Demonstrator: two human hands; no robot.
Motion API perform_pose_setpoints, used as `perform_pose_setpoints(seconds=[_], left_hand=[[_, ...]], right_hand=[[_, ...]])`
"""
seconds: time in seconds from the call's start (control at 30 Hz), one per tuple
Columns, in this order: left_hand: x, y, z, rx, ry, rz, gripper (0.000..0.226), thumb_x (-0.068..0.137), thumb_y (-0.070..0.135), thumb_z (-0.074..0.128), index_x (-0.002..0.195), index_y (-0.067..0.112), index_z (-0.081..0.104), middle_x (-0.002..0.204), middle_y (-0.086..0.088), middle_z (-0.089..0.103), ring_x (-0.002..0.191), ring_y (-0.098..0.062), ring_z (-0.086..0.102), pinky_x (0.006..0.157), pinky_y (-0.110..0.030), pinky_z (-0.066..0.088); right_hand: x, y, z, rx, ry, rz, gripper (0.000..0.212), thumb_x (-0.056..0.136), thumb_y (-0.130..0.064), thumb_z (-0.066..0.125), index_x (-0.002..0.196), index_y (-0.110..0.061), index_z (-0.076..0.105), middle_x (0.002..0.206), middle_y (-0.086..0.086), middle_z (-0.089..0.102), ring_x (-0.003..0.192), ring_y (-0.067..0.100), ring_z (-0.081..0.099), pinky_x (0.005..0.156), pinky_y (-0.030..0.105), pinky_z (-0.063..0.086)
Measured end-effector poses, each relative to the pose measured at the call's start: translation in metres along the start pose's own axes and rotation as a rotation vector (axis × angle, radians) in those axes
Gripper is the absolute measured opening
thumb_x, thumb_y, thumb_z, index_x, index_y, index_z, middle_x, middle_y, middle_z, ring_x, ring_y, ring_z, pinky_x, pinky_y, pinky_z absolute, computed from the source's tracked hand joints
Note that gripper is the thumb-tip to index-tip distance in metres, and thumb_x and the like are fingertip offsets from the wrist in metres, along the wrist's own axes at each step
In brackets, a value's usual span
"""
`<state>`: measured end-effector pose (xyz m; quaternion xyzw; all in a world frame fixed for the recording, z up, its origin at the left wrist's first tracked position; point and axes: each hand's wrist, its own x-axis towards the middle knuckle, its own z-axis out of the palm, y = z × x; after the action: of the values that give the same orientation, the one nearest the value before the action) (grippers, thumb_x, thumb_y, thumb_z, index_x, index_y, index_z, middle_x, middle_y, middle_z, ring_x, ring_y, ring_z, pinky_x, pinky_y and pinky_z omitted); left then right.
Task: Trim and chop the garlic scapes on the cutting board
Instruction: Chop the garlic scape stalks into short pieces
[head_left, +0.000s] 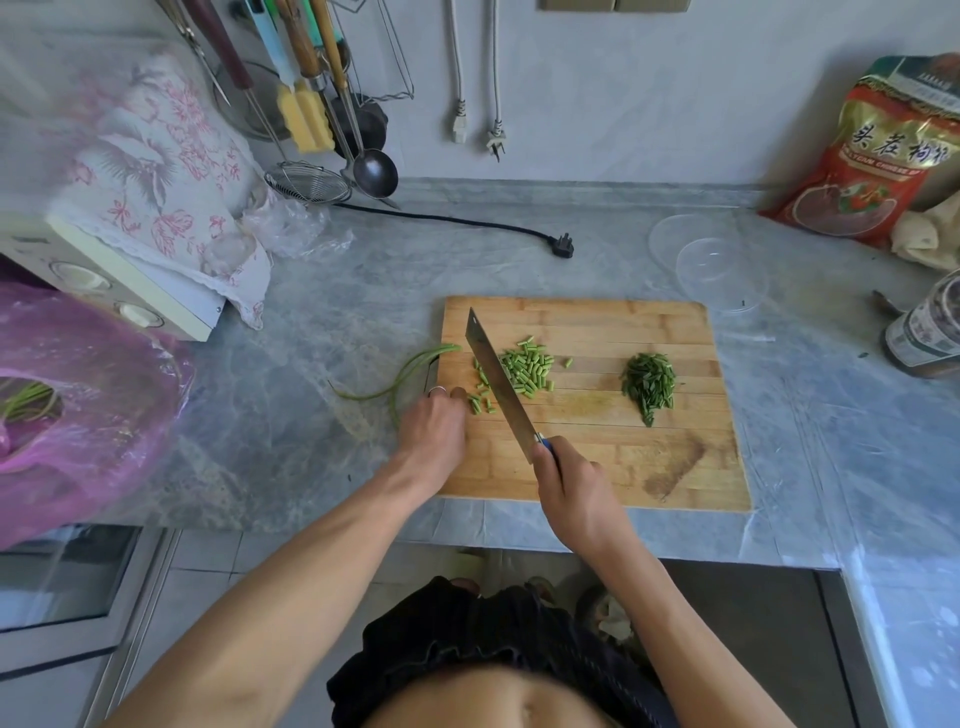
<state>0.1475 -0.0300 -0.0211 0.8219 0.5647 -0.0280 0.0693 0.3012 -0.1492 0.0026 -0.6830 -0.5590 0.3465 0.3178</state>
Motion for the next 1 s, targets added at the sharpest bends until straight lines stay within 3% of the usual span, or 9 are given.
perform_pose_setpoints(seconds=[0.2,0.3,0.43,0.6,0.7,0.77,0.83,0.9,1.0], left_hand=[[-0.002,-0.019,0.013,-0.157,0.045,-0.003,0.028,0.082,-0.008,0.05,0.103,0.004,0.065,0.096,-0.014,0.061,0.082,-0.035,0.065,0.06,-0.035,0.046],[0.003,-0.035,0.016,-0.367,0.048,-0.003,0.024,0.083,-0.005,0.055,0.092,0.005,0.075,0.091,-0.012,0.067,0.084,-0.031,0.065,0.066,-0.034,0.049],[0.002,-0.054,0.006,-0.792,0.06,-0.195,0.019,0.086,0.002,0.067,0.098,0.01,0.079,0.092,0.0,0.075,0.079,-0.009,0.068,0.071,-0.009,0.048],[0.038,-0.087,-0.005,-1.141,0.103,-0.512,0.017,0.084,0.0,0.068,0.091,0.013,0.077,0.07,0.0,0.073,0.072,-0.02,0.072,0.083,-0.033,0.058],[0.08,-0.113,-0.004,-1.162,0.108,-0.552,0.023,0.081,-0.004,0.069,0.077,0.018,0.073,0.055,0.006,0.069,0.065,-0.024,0.069,0.083,-0.041,0.059],[0.108,-0.125,-0.001,-1.124,0.065,-0.566,0.015,0.081,-0.007,0.068,0.086,0.005,0.075,0.048,0.009,0.065,0.057,-0.018,0.066,0.08,-0.041,0.06],[0.135,-0.13,0.001,-1.082,0.026,-0.572,0.016,0.082,-0.006,0.068,0.097,-0.004,0.074,0.045,0.01,0.062,0.047,-0.008,0.062,0.068,-0.03,0.059],[0.15,-0.128,-0.001,-1.02,0.015,-0.528,0.017,0.082,-0.002,0.072,0.098,-0.001,0.075,0.058,0.004,0.07,0.057,-0.007,0.068,0.06,-0.02,0.053],[0.157,-0.127,-0.003,-0.905,0.008,-0.439,0.016,0.081,0.005,0.076,0.098,0.004,0.077,0.089,-0.006,0.074,0.085,-0.014,0.067,0.065,-0.013,0.041]], right_hand=[[0.001,-0.003,0.002,0.022,0.015,0.032,0.033,0.104,-0.03,0.038,0.08,-0.011,0.048,0.054,0.003,0.043,0.043,0.016,0.032,0.043,0.025,0.024],[0.002,-0.004,0.003,0.02,0.02,0.064,0.035,0.104,-0.032,0.036,0.081,-0.01,0.049,0.054,0.006,0.045,0.045,0.018,0.035,0.044,0.031,0.026],[0.008,-0.012,0.005,0.023,0.01,0.126,0.036,0.104,-0.033,0.034,0.082,-0.01,0.05,0.064,0.018,0.056,0.051,0.029,0.045,0.048,0.042,0.035],[0.025,-0.022,0.004,0.091,0.024,0.164,0.038,0.103,-0.039,0.033,0.078,-0.014,0.047,0.065,0.018,0.056,0.05,0.018,0.042,0.046,0.037,0.034],[0.044,-0.031,0.007,0.106,0.047,0.153,0.038,0.103,-0.041,0.034,0.077,-0.017,0.047,0.062,0.013,0.055,0.048,0.017,0.043,0.045,0.041,0.038],[0.058,-0.035,0.011,0.114,0.057,0.157,0.037,0.103,-0.041,0.034,0.077,-0.018,0.048,0.061,0.01,0.055,0.047,0.017,0.043,0.045,0.041,0.038],[0.075,-0.039,0.015,0.109,0.071,0.173,0.038,0.103,-0.041,0.034,0.076,-0.018,0.048,0.06,0.008,0.054,0.047,0.016,0.042,0.047,0.04,0.038],[0.088,-0.042,0.02,0.111,0.078,0.201,0.038,0.103,-0.041,0.034,0.078,-0.015,0.048,0.058,0.003,0.052,0.048,0.015,0.041,0.048,0.035,0.037],[0.103,-0.05,0.029,0.124,0.079,0.232,0.04,0.103,-0.041,0.034,0.081,-0.012,0.05,0.06,0.0,0.052,0.049,0.013,0.042,0.047,0.03,0.036]])
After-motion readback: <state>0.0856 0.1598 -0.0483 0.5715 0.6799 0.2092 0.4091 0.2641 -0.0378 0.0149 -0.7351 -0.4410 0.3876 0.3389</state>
